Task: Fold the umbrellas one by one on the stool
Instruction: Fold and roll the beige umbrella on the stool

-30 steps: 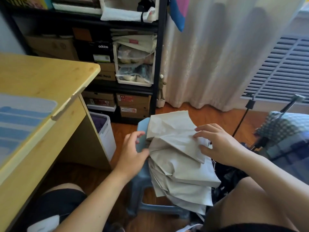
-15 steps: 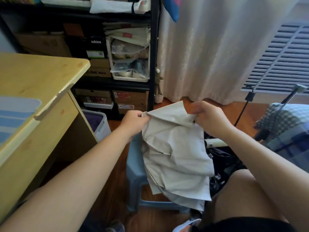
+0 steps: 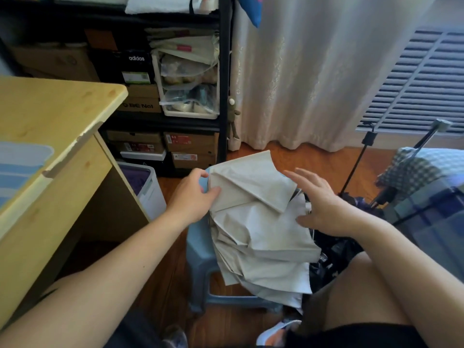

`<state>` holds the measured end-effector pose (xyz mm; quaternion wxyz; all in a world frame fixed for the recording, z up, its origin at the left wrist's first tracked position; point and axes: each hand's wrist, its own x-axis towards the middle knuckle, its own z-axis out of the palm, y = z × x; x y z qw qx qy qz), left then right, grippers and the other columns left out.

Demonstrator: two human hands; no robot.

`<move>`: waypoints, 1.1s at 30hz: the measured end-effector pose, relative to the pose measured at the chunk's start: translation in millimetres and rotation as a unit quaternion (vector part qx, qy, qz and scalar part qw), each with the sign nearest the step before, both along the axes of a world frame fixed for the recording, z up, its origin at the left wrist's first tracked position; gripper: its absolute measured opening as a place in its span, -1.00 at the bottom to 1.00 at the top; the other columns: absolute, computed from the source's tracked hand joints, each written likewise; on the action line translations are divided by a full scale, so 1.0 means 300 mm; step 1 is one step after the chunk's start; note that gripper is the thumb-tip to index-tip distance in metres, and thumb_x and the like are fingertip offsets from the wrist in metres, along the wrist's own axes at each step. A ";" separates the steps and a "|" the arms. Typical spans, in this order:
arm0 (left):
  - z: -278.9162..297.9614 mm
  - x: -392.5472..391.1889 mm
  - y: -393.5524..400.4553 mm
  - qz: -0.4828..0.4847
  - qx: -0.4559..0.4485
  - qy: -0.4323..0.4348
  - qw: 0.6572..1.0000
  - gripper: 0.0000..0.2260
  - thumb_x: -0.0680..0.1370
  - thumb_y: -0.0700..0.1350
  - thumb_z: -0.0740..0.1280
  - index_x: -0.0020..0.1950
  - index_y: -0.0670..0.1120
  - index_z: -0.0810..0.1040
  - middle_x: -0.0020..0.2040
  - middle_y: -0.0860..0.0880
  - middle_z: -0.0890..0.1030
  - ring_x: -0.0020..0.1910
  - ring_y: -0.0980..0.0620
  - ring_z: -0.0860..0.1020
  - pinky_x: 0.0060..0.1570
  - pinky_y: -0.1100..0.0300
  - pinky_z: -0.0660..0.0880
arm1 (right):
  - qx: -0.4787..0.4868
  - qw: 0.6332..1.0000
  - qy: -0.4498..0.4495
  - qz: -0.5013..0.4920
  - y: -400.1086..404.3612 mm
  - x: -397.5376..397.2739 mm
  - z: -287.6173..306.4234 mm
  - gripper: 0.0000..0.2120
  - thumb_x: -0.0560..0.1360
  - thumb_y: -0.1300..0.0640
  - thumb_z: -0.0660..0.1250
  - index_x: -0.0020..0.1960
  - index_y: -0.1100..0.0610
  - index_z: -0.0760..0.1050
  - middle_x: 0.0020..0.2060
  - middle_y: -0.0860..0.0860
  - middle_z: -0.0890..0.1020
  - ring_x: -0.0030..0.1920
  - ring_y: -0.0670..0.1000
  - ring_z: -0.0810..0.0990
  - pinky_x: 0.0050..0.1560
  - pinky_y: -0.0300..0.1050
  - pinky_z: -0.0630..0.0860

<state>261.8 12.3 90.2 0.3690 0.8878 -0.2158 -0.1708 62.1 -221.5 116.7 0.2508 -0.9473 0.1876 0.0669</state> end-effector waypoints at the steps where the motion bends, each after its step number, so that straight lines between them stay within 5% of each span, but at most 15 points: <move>1: 0.000 -0.004 0.005 -0.002 -0.023 0.024 0.999 -0.74 0.59 0.09 0.40 0.21 0.07 0.45 -0.02 -0.05 0.56 -0.03 -0.06 0.56 0.01 0.00 0.52 | -0.038 0.998 0.035 0.026 0.001 0.001 -0.019 0.06 0.43 0.15 0.54 0.64 -0.27 -0.08 0.59 -0.23 -0.06 0.60 -0.02 -0.11 0.51 0.30 0.26; 3: 0.005 -0.012 0.017 0.019 -0.105 0.105 0.989 -0.90 0.61 0.01 0.40 0.10 0.07 0.55 0.00 -0.03 0.60 -0.02 -0.03 0.58 0.02 0.04 0.53 | -0.070 0.997 0.027 0.030 0.000 0.015 -0.030 0.02 0.44 0.07 0.56 0.63 -0.28 -0.05 0.59 -0.21 -0.04 0.60 0.00 -0.11 0.49 0.30 0.28; 7: 0.013 -0.016 0.017 0.050 -0.178 0.183 0.965 -0.98 0.62 -0.09 0.40 0.00 0.02 0.61 -0.08 -0.04 0.62 -0.12 0.02 0.53 -0.08 0.10 0.46 | -0.009 0.989 -0.147 -0.028 -0.025 0.097 -0.026 -0.41 0.50 0.21 0.50 0.47 -0.10 0.47 0.51 -0.04 0.34 0.51 0.08 0.19 0.35 -0.23 0.31; 10: 0.015 -0.013 0.009 0.075 -0.194 0.217 0.954 -0.91 0.61 -0.08 0.40 0.05 -0.07 0.66 -0.12 -0.06 0.62 -0.15 0.00 0.52 -0.15 0.12 0.43 | 0.164 0.949 -0.207 -0.172 -0.038 0.178 -0.020 -0.84 0.57 0.13 0.42 0.12 0.05 0.71 0.17 0.03 0.67 0.15 0.07 0.63 0.05 -0.04 0.64; 13: -0.002 -0.004 0.006 0.082 -0.187 0.230 0.951 -0.89 0.61 -0.06 0.39 0.04 -0.07 0.67 -0.09 -0.08 0.64 -0.14 -0.02 0.53 -0.15 0.12 0.43 | 0.208 0.932 -0.148 -0.258 -0.074 0.269 -0.012 -0.64 0.63 -0.09 0.29 0.07 0.21 0.64 -0.14 0.13 0.68 -0.19 0.05 0.59 -0.19 -0.02 0.54; 17: -0.022 0.003 -0.001 0.103 -0.192 0.237 0.947 -0.90 0.60 -0.05 0.41 0.02 -0.06 0.67 -0.08 -0.06 0.67 -0.11 -0.05 0.55 -0.14 0.09 0.43 | 0.277 0.881 -0.126 -0.362 -0.103 0.315 0.013 -0.40 0.61 -0.37 0.01 0.16 0.07 0.57 0.04 0.09 0.72 0.06 0.13 0.67 0.24 0.14 0.56; 19: -0.020 0.007 -0.013 0.111 -0.199 0.243 0.943 -0.90 0.59 -0.03 0.42 0.05 -0.01 0.67 -0.03 -0.03 0.69 -0.03 -0.06 0.59 -0.10 0.08 0.45 | 0.302 0.887 -0.132 -0.322 -0.097 0.283 0.022 -0.41 0.62 -0.39 0.04 0.33 0.02 0.50 0.08 0.03 0.72 0.13 0.09 0.66 0.35 0.13 0.46; 22: 0.001 0.014 -0.044 0.122 -0.227 0.235 0.937 -0.88 0.59 -0.02 0.43 0.12 0.05 0.68 0.09 0.03 0.70 0.15 -0.02 0.60 0.09 0.08 0.49 | 0.336 0.908 -0.112 -0.225 -0.097 0.239 0.006 -0.32 0.55 -0.28 0.37 0.57 -0.07 0.29 0.30 -0.02 0.59 0.26 0.05 0.59 0.39 0.09 0.44; 25: 0.028 0.012 -0.073 0.129 -0.253 0.213 0.935 -0.90 0.60 -0.07 0.43 0.09 0.01 0.69 0.07 0.05 0.69 0.10 0.06 0.59 0.01 0.16 0.45 | 0.370 0.891 -0.133 -0.228 -0.110 0.238 -0.018 -0.23 0.51 -0.07 0.51 0.61 -0.06 0.23 0.32 0.03 0.57 0.25 0.05 0.61 0.30 0.06 0.54; 27: 0.043 0.009 -0.079 0.128 -0.282 0.209 0.928 -0.93 0.59 -0.10 0.44 0.04 0.00 0.71 0.01 0.05 0.71 0.07 0.05 0.61 -0.03 0.17 0.47 | 0.401 0.874 -0.145 -0.233 -0.112 0.239 -0.032 -0.32 0.52 0.02 0.52 0.56 0.01 0.33 0.26 0.04 0.64 0.20 0.09 0.66 0.30 0.15 0.56; 30: 0.050 0.027 -0.068 0.108 -0.311 0.208 0.921 -0.93 0.57 -0.10 0.47 -0.02 0.04 0.75 0.01 0.05 0.74 0.14 -0.02 0.64 0.18 0.03 0.54 | 0.445 0.850 -0.188 -0.209 -0.100 0.226 -0.029 -0.64 0.56 0.24 0.45 0.34 0.13 0.58 0.09 0.08 0.74 0.10 0.15 0.73 0.17 0.15 0.64; 33: 0.056 0.042 -0.056 0.082 -0.313 0.212 0.922 -0.91 0.57 -0.10 0.46 -0.03 0.06 0.76 0.03 0.02 0.75 0.18 -0.06 0.64 0.32 -0.11 0.51 | 0.458 0.812 -0.265 -0.248 -0.101 0.229 -0.026 -0.75 0.53 0.35 0.44 0.18 0.17 0.63 -0.08 0.05 0.74 -0.06 0.11 0.73 0.01 0.08 0.67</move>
